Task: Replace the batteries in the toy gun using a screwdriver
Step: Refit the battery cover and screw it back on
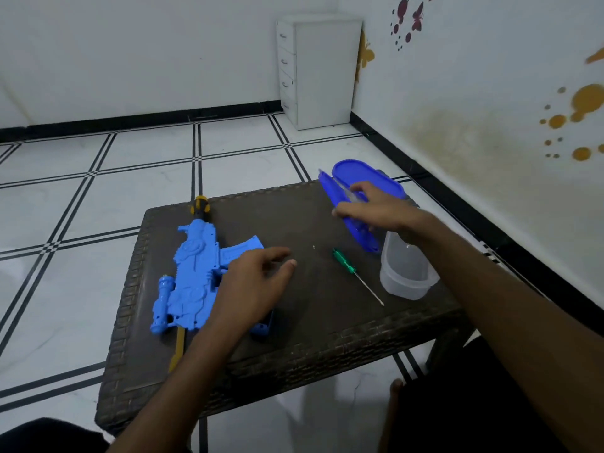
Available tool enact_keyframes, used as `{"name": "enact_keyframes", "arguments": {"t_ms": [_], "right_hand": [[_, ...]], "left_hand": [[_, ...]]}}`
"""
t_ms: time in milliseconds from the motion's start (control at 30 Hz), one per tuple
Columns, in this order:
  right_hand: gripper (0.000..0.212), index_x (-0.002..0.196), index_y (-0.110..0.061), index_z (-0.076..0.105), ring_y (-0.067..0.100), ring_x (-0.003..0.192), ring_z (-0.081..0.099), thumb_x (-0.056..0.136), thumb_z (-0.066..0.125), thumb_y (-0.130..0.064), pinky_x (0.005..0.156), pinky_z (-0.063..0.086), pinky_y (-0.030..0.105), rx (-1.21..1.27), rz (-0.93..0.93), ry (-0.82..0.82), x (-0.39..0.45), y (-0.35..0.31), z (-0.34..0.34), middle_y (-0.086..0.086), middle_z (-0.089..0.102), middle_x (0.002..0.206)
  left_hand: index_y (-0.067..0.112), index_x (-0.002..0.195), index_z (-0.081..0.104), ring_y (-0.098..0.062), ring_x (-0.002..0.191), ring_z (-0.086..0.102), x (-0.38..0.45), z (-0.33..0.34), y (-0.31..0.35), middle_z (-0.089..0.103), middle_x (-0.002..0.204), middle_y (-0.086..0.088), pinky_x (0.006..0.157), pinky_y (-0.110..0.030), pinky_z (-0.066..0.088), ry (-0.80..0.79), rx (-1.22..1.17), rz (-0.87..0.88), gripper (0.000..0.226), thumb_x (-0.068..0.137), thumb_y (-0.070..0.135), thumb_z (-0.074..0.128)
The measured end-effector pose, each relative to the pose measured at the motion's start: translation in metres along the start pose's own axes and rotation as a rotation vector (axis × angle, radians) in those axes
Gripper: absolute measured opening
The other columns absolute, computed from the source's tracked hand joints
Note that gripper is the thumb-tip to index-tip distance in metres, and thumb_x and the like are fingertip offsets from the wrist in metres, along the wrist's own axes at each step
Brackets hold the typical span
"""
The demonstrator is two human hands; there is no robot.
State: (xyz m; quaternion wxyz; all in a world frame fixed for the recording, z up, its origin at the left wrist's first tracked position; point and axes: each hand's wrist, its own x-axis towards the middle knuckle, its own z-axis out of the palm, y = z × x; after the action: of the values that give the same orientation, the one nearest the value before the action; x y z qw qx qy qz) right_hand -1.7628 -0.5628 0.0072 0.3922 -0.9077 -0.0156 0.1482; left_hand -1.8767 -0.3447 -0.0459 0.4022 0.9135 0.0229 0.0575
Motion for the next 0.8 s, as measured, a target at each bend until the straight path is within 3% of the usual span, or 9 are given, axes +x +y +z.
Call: {"name": "enact_keyframes", "arguments": {"t_ms": [67,133,200,267,400,567,733,800], "right_hand": [[0.054,0.134,-0.025,0.045,0.020,0.090,0.059,0.086,0.066,-0.039,0.070,0.051,0.028,0.317,-0.021,-0.062,-0.018,0.004,-0.009,0.007,0.060,0.111],[0.031,0.119,-0.017,0.054,0.023,0.090,0.056,0.091,0.060,-0.028,0.074,0.050,0.030,0.592,-0.059,-0.141,-0.035,0.015,-0.017,0.011,0.057,0.105],[0.029,0.118,-0.008,0.055,0.029,0.096,0.054,0.093,0.056,-0.022,0.083,0.048,0.037,0.773,-0.069,-0.177,-0.047,0.030,-0.023,0.018,0.055,0.107],[0.039,0.128,-0.001,0.053,0.038,0.101,0.056,0.092,0.052,-0.016,0.089,0.050,0.041,0.835,-0.057,-0.153,-0.056,0.043,-0.029,0.028,0.055,0.111],[0.048,0.128,-0.001,0.054,0.032,0.105,0.060,0.080,0.051,0.000,0.083,0.050,0.037,0.850,-0.019,-0.016,-0.062,0.062,-0.042,0.020,0.061,0.120],[0.028,0.113,-0.003,0.059,0.030,0.103,0.062,0.086,0.052,0.004,0.076,0.052,0.033,0.679,0.080,0.126,-0.069,0.077,-0.042,0.018,0.062,0.117],[0.009,0.099,-0.014,0.063,0.012,0.081,0.065,0.091,0.060,-0.010,0.066,0.053,0.027,0.244,-0.009,0.333,-0.073,0.091,-0.044,0.001,0.066,0.088],[0.026,0.115,-0.012,0.066,0.009,0.074,0.063,0.089,0.064,-0.010,0.062,0.052,0.022,0.188,-0.036,0.386,-0.070,0.097,-0.050,-0.004,0.065,0.082]], "left_hand": [[0.023,0.120,0.067,-0.004,0.098,0.065,0.007,0.011,0.018,0.071,0.106,0.007,0.093,-0.037,0.054,-0.035,-0.248,-0.045,0.035,0.089,0.038,0.062],[0.016,0.125,0.062,-0.010,0.095,0.067,0.011,0.025,0.045,0.070,0.106,0.000,0.089,-0.036,0.056,-0.125,-0.556,-0.163,0.037,0.093,0.034,0.059],[0.014,0.117,0.064,-0.017,0.092,0.069,0.015,0.039,0.071,0.070,0.103,-0.006,0.082,-0.033,0.058,-0.230,-0.774,-0.282,0.030,0.096,0.033,0.056],[0.013,0.107,0.068,-0.019,0.086,0.071,0.021,0.059,0.088,0.073,0.100,-0.009,0.075,-0.030,0.059,-0.290,-0.830,-0.301,0.024,0.096,0.031,0.057],[0.004,0.116,0.064,-0.019,0.082,0.067,0.033,0.088,0.098,0.071,0.103,-0.016,0.063,-0.022,0.055,-0.321,-0.888,-0.408,0.029,0.089,0.015,0.067],[0.006,0.102,0.069,-0.011,0.062,0.058,0.037,0.102,0.107,0.067,0.080,-0.009,0.057,-0.019,0.054,-0.319,-0.818,-0.424,0.018,0.085,0.012,0.071],[0.011,0.100,0.072,-0.007,0.062,0.063,0.043,0.101,0.108,0.071,0.082,-0.002,0.055,-0.020,0.054,-0.258,-0.632,-0.347,0.013,0.089,0.015,0.066],[0.010,0.099,0.072,-0.008,0.063,0.063,0.045,0.098,0.106,0.070,0.082,-0.001,0.059,-0.021,0.056,-0.277,-0.553,-0.322,0.013,0.090,0.014,0.065]]}}
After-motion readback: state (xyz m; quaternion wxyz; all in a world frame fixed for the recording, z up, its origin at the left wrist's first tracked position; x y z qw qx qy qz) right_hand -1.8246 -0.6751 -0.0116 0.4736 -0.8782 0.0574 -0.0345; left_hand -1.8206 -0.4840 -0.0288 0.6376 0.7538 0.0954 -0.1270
